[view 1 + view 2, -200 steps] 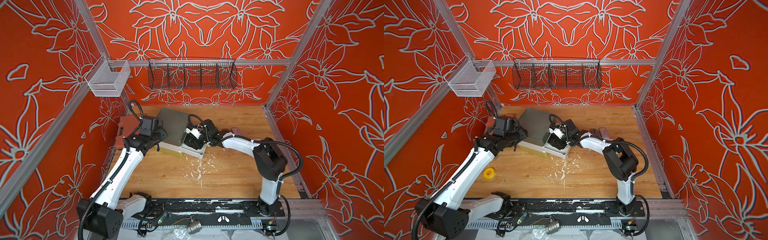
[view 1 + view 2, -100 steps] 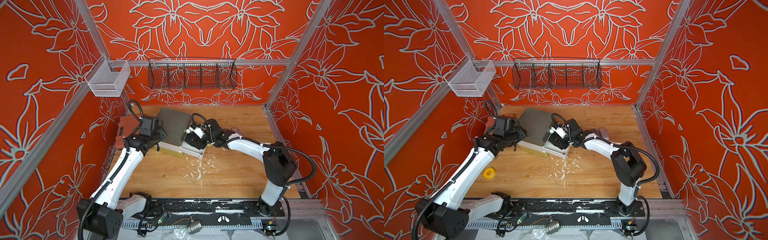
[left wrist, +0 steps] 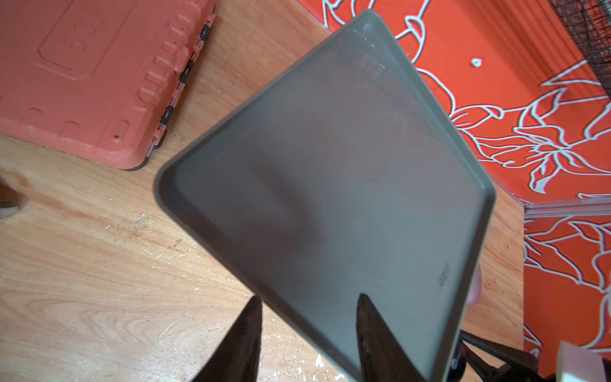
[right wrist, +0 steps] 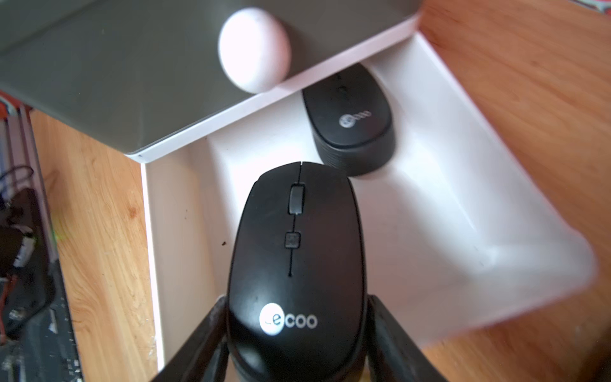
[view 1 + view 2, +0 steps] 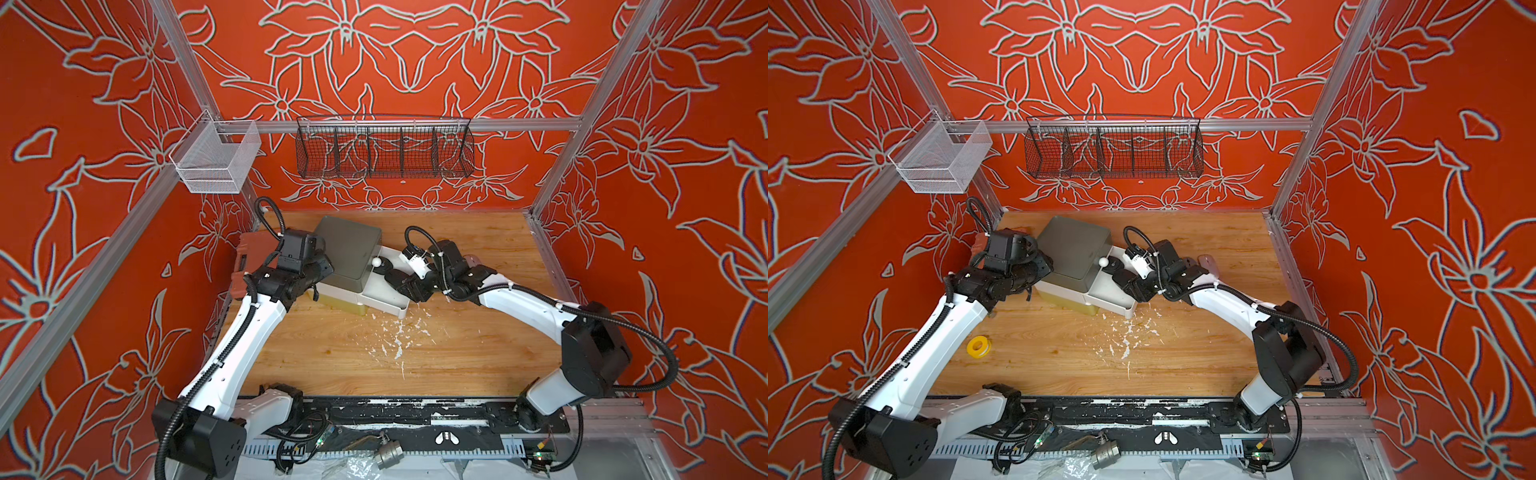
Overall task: Take the mice out of the drawer
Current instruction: Pick up the mouse from the drawer, then place the mouse at the center of the board.
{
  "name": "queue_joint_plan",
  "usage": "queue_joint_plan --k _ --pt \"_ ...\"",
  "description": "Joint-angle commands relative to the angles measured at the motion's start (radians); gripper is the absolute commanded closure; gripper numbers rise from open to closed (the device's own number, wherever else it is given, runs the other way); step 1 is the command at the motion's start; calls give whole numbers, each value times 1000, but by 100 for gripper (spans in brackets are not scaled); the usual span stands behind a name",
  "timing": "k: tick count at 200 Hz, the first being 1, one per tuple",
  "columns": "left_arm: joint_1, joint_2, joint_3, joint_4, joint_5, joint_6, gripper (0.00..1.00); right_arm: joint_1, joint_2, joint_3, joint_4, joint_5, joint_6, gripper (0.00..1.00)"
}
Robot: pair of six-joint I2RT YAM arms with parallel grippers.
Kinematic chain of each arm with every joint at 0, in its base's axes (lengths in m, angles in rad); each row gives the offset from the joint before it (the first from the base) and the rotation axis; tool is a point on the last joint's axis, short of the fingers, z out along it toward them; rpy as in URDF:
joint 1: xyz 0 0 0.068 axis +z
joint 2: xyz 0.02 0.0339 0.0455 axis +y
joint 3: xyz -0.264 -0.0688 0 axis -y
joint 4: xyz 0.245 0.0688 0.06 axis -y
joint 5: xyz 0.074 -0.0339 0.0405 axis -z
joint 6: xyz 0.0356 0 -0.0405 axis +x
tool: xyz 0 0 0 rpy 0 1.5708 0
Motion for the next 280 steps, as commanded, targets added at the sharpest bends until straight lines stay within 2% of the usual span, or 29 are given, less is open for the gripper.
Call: queue_joint_plan --k 1,35,92,150,244,262,280 --pt "4 1 35 -33 35 22 52 -31 -58 -1 -57 14 85 48" --pt "-3 3 61 -66 95 60 47 -78 -144 -43 -156 105 151 49" --pt "-86 31 124 -102 94 111 46 -117 -280 -209 -258 336 309 49" --pt "-118 50 143 -92 97 122 46 -154 -191 -284 -240 440 409 49" --pt "-123 46 146 -91 81 135 46 -217 -39 -278 -221 424 406 47" --pt "-123 44 150 -92 74 138 46 -221 -34 -275 -230 417 401 45" --pt "-123 45 152 -90 70 140 46 -221 -49 -272 -228 416 397 37"
